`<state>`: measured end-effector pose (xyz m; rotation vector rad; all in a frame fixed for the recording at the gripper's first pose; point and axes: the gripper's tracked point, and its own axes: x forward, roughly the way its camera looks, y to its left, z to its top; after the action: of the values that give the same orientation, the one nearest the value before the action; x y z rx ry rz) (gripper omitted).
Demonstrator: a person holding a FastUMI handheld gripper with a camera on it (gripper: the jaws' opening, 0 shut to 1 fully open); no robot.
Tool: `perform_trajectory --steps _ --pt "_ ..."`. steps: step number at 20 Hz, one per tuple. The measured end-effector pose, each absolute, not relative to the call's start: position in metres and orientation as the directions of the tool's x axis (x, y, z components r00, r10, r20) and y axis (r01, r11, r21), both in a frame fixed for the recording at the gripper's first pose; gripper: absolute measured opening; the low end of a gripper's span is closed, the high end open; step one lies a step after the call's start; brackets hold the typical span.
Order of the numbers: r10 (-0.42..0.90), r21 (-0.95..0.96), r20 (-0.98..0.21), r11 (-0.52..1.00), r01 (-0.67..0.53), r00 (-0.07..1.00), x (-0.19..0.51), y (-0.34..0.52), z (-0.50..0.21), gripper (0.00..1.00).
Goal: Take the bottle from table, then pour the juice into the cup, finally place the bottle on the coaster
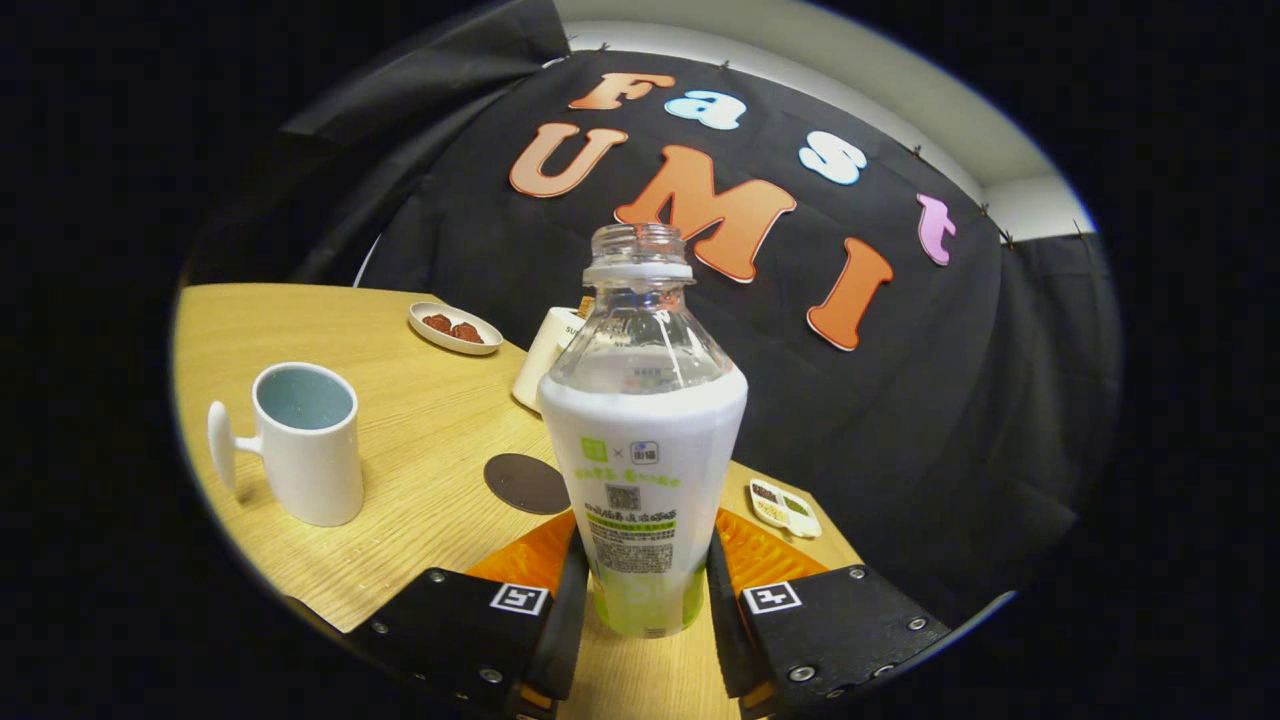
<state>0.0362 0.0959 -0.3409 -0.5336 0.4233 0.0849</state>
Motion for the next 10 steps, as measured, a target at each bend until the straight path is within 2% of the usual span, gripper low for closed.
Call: perform_trajectory --steps 10 --pt "-0.021 -0.783 -0.288 0.580 -0.223 0.957 0.049 0.118 -0.323 0.56"
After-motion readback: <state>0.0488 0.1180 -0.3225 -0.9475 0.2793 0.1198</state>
